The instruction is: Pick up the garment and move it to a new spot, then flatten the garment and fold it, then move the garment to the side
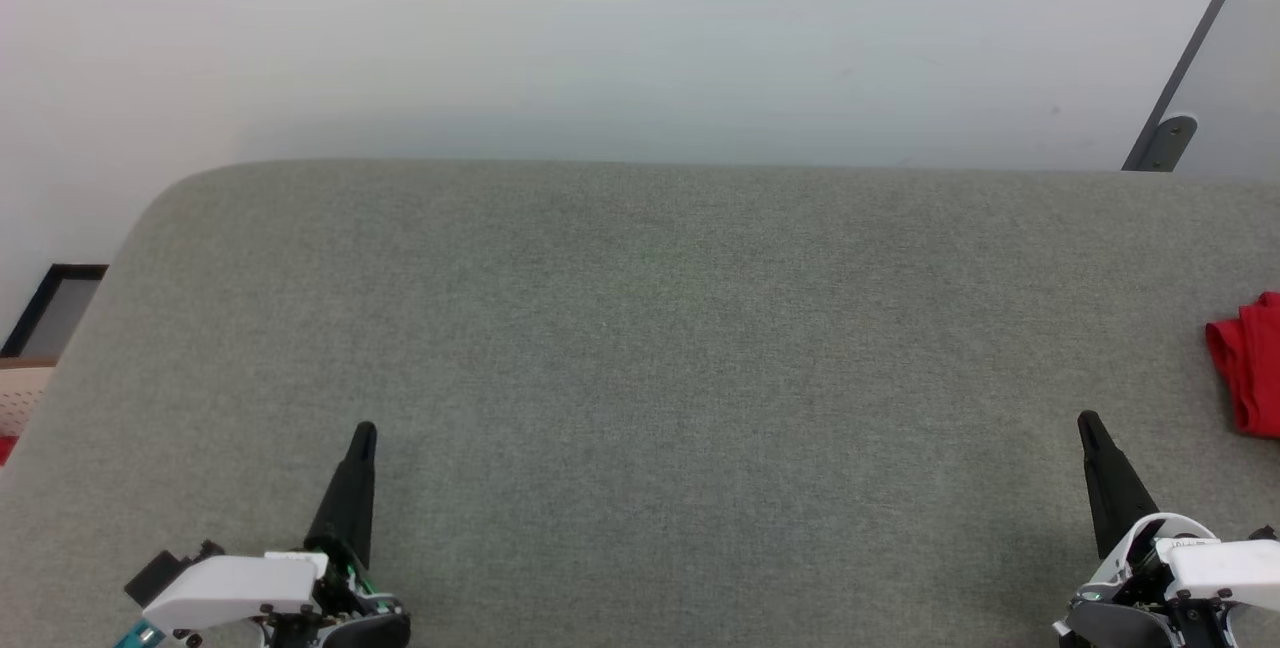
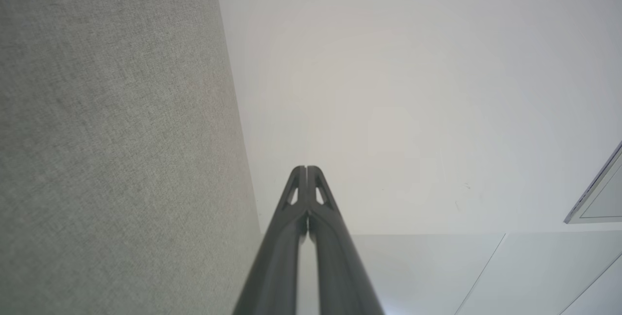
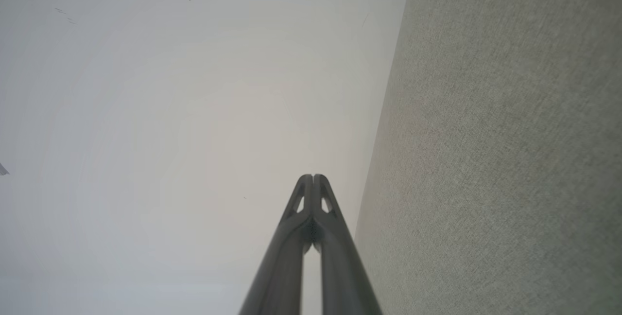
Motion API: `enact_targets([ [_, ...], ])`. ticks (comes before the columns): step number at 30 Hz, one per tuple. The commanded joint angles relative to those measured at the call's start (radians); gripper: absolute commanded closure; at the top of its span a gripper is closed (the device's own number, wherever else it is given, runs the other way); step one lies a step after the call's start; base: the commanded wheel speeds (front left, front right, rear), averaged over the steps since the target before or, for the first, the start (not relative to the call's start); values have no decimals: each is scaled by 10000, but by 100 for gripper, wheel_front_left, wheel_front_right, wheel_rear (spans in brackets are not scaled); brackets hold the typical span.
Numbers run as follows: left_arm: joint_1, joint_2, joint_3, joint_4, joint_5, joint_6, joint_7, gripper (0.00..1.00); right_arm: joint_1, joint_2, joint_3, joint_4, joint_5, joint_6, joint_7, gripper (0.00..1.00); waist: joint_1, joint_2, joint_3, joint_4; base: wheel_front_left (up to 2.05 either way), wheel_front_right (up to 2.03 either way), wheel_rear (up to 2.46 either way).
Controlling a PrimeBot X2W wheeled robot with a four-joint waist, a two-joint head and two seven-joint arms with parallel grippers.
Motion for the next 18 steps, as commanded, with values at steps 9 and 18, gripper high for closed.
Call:
enact_targets([
  [9, -102, -33, 43, 19, 55, -52, 44, 100, -14, 45, -11, 4, 5, -10, 23, 100, 0, 0, 0, 0, 0, 0, 0],
  [18, -104, -45, 64, 19, 73, -52, 62, 100, -14, 46, -12, 4, 2, -10, 20, 100, 0, 0, 0, 0, 0, 0, 0],
])
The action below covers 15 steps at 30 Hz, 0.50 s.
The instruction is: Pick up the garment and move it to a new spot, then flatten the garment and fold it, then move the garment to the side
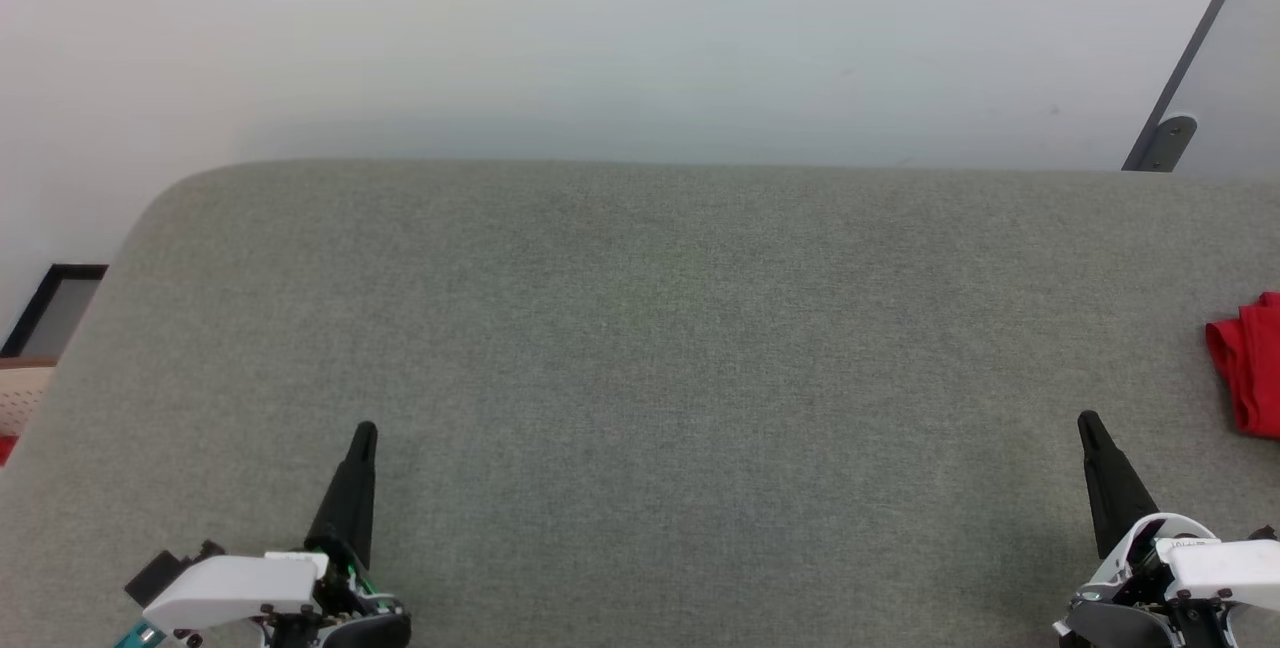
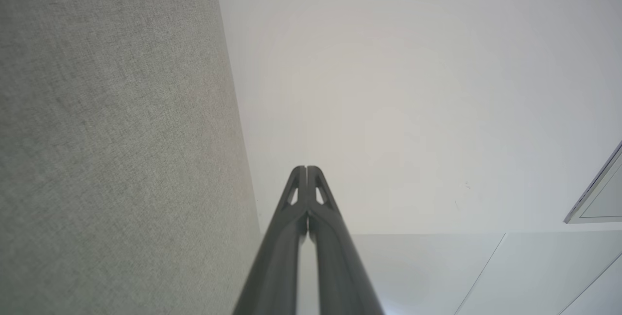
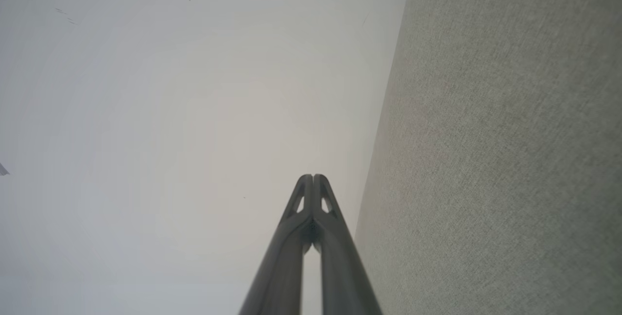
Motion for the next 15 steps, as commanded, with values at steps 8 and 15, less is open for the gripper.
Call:
enact_targets([
  [8, -104, -23, 38, 18, 57, -52, 31, 100, -15, 45, -6, 4, -1, -10, 13, 100, 0, 0, 0, 0, 0, 0, 0],
  [15, -105, -36, 52, 19, 69, -52, 31, 100, -15, 47, -7, 4, -3, -10, 15, 100, 0, 0, 0, 0, 0, 0, 0],
])
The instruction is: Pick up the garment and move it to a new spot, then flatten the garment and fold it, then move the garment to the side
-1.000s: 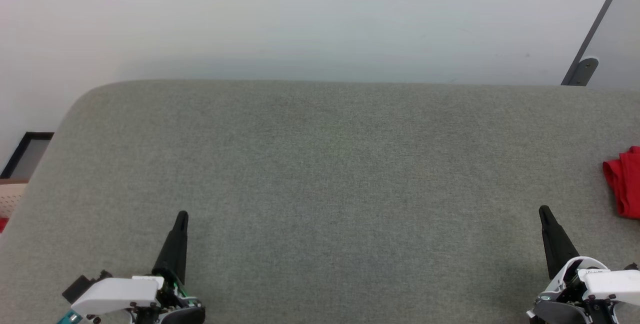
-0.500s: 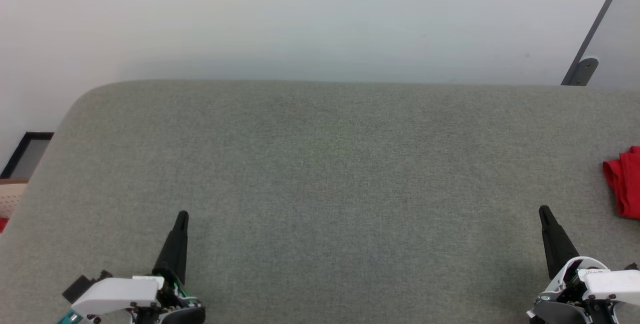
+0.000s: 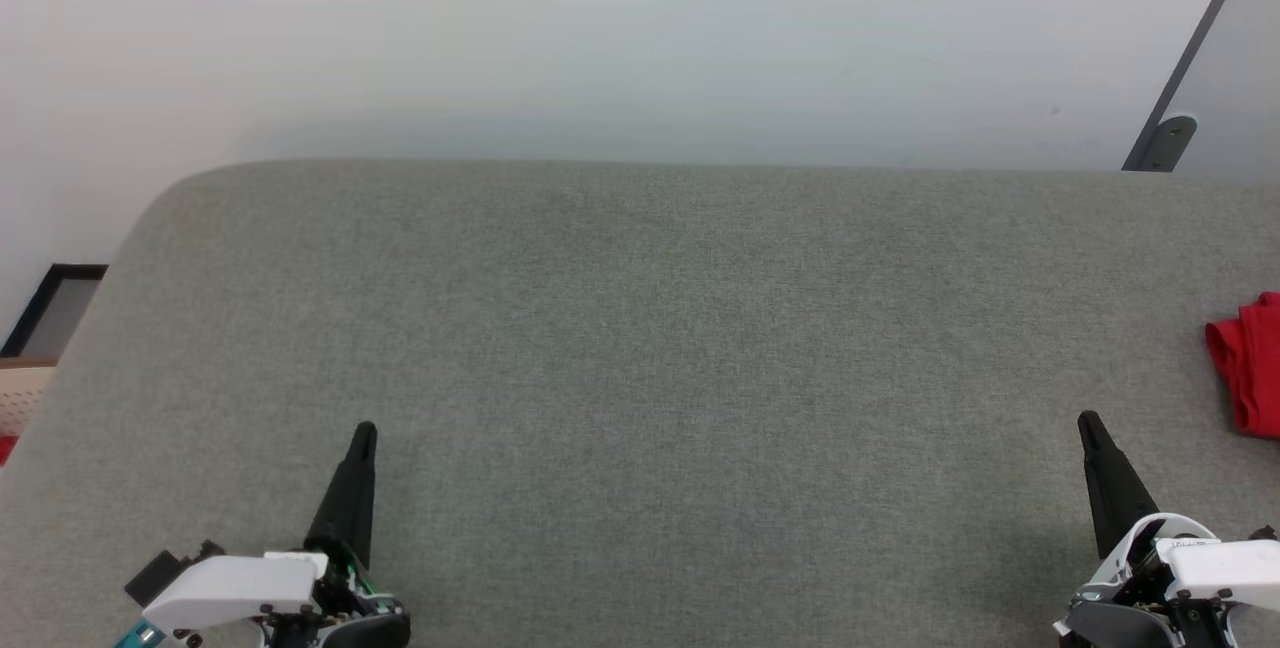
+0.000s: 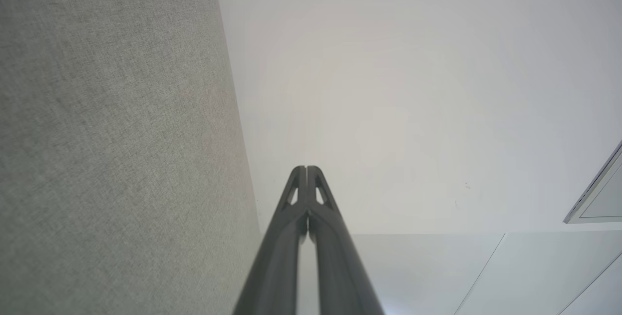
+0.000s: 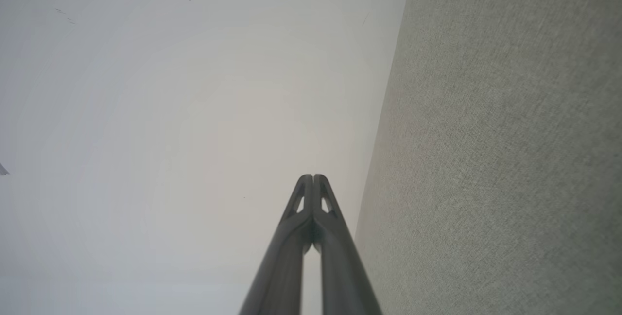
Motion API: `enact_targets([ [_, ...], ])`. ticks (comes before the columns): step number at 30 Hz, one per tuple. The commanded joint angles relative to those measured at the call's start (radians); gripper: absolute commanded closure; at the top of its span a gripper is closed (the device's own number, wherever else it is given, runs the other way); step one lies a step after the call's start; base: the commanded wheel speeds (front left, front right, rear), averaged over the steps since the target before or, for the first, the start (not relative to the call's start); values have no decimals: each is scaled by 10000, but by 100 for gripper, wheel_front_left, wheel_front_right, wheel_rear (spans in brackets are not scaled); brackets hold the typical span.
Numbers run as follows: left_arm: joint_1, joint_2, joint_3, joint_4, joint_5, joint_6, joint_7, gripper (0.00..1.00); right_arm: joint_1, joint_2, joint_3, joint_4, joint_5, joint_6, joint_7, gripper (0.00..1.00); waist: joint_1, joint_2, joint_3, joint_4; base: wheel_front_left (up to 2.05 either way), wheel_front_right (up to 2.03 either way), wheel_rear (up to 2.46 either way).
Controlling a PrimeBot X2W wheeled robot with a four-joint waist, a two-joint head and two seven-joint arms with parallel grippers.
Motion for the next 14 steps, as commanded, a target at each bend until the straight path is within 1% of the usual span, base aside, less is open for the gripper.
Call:
enact_targets([
  [1, -104, -20, 22, 19, 57, -52, 5, 100, -15, 45, -4, 4, -3, -10, 13, 100, 0, -1, 0, 0, 0, 0, 0],
  [14, -107, -36, 47, 20, 78, -52, 35, 100, -15, 46, -5, 4, -7, -10, 17, 100, 0, -1, 0, 0, 0, 0, 0],
])
